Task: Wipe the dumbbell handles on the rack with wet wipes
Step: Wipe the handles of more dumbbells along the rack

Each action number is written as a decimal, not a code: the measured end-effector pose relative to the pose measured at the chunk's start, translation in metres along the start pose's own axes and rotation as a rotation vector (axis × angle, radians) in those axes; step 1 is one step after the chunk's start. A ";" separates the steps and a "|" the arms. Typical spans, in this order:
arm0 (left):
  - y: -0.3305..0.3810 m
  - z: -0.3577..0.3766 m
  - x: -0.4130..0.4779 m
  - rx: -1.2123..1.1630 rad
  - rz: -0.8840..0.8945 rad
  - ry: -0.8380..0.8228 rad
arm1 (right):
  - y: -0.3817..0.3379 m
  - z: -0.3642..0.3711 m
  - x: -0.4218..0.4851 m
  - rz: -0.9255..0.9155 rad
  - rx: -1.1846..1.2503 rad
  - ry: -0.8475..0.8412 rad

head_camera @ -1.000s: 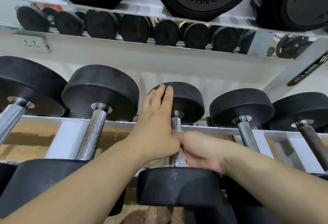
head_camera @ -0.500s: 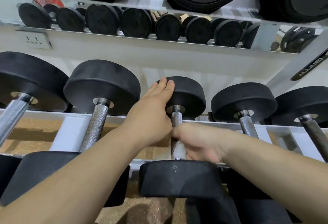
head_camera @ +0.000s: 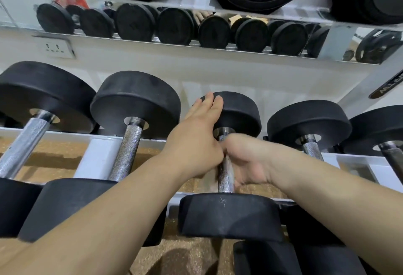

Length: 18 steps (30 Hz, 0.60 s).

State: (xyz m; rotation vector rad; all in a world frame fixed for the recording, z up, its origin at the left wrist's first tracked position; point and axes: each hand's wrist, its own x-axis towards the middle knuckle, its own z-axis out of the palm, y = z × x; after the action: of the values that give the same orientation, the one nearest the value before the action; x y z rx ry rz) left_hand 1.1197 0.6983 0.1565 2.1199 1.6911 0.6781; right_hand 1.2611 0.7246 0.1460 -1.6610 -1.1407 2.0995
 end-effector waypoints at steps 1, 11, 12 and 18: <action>0.000 -0.001 0.000 0.004 0.001 -0.004 | -0.007 0.001 0.006 -0.033 0.078 0.041; 0.004 -0.001 -0.002 0.010 -0.013 -0.008 | 0.033 -0.009 0.006 -0.026 -0.363 0.055; 0.003 -0.001 -0.002 0.015 -0.014 -0.007 | 0.025 -0.008 0.006 -0.013 -0.291 0.036; 0.002 -0.001 -0.002 0.015 -0.002 -0.005 | 0.005 -0.004 0.017 -0.225 0.121 0.181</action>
State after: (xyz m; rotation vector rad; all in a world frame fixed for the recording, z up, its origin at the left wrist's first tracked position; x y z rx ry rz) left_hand 1.1204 0.6959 0.1585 2.1285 1.7004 0.6615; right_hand 1.2602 0.7333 0.1303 -1.5525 -1.0667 1.8040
